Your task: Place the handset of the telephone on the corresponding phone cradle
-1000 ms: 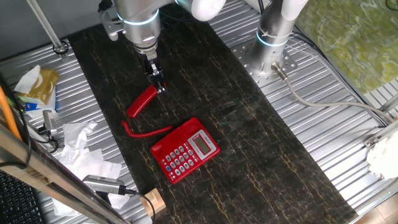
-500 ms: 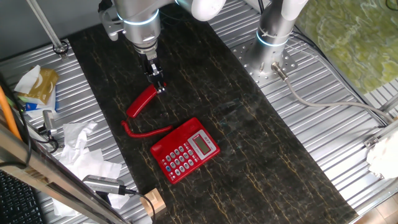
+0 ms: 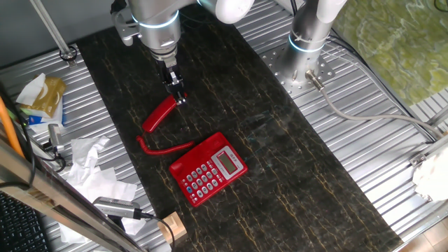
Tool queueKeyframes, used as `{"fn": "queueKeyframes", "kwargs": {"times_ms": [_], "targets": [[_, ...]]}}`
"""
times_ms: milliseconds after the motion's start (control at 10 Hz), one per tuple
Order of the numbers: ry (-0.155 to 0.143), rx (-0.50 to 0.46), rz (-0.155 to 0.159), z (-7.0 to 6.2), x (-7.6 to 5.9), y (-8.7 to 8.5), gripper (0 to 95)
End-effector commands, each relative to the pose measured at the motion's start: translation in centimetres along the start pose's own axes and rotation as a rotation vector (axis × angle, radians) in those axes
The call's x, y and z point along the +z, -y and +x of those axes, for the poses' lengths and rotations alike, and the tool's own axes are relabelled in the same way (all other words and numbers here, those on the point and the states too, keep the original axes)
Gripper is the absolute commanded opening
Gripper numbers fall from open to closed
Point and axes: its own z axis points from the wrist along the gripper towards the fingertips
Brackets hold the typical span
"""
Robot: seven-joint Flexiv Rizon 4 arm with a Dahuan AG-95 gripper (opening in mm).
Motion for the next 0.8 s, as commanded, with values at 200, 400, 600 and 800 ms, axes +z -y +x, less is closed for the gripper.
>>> {"fn": "queueKeyframes", "kwargs": {"times_ms": [200, 400, 600, 800], "targets": [[0.106, -0.036, -0.031, 0.03, -0.04, -0.01, 0.0], [0.099, -0.033, -0.025, 0.12, -0.51, -0.13, 0.0], [0.096, -0.036, -0.023, 0.12, -0.55, -0.14, 0.0], [0.097, -0.039, -0.024, 0.13, -0.58, -0.15, 0.0]]}}
